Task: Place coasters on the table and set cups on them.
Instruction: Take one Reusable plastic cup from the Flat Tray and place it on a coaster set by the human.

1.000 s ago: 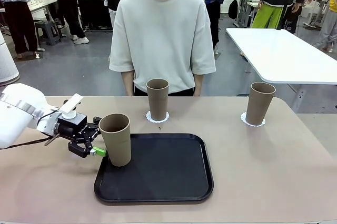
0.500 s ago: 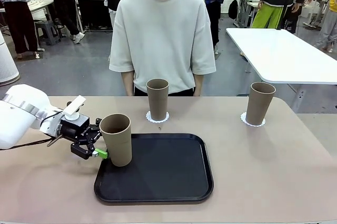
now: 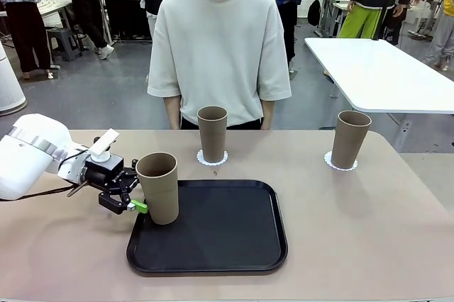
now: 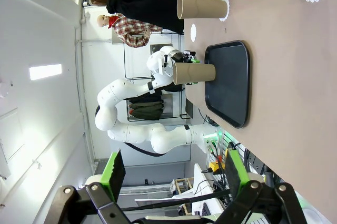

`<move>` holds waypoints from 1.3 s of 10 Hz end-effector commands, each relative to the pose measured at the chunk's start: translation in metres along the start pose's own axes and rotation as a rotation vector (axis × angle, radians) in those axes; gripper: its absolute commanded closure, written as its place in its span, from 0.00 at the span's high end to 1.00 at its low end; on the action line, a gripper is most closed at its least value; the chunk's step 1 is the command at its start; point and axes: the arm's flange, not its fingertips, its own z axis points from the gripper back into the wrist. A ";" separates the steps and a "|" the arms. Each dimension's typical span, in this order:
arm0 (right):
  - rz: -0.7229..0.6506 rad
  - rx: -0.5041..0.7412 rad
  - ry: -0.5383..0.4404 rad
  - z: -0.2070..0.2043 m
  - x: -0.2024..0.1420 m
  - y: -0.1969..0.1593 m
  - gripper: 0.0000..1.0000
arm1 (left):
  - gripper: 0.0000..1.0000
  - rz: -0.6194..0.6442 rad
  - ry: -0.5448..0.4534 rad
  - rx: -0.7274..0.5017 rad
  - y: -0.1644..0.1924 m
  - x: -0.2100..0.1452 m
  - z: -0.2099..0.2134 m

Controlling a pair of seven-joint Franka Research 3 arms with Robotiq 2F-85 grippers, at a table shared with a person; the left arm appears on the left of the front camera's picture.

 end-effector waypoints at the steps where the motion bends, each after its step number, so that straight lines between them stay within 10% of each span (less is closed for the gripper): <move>1: 0.013 0.010 0.002 0.000 -0.001 -0.001 1.00 | 1.00 -0.037 0.010 0.005 0.009 -0.004 -0.008; 8: 0.013 0.010 0.002 0.000 -0.001 -0.001 1.00 | 1.00 -0.029 -0.015 -0.034 0.018 0.001 -0.023; 9: 0.013 0.010 0.002 0.000 -0.001 -0.001 1.00 | 0.92 -0.030 -0.025 -0.038 0.018 0.001 -0.022; 10: 0.013 0.010 0.002 0.000 -0.001 -0.001 1.00 | 0.47 -0.034 -0.026 -0.047 0.018 0.001 -0.023; 11: 0.013 0.010 0.002 0.000 -0.001 -0.001 1.00 | 0.38 -0.033 -0.028 -0.049 0.016 0.001 -0.024; 12: 0.013 0.010 0.002 0.000 -0.001 -0.001 1.00 | 0.00 -0.027 -0.026 -0.047 0.016 0.002 -0.023; 13: 0.013 0.010 0.002 0.000 -0.001 -0.001 1.00 | 0.00 -0.019 -0.028 -0.040 0.015 0.004 -0.022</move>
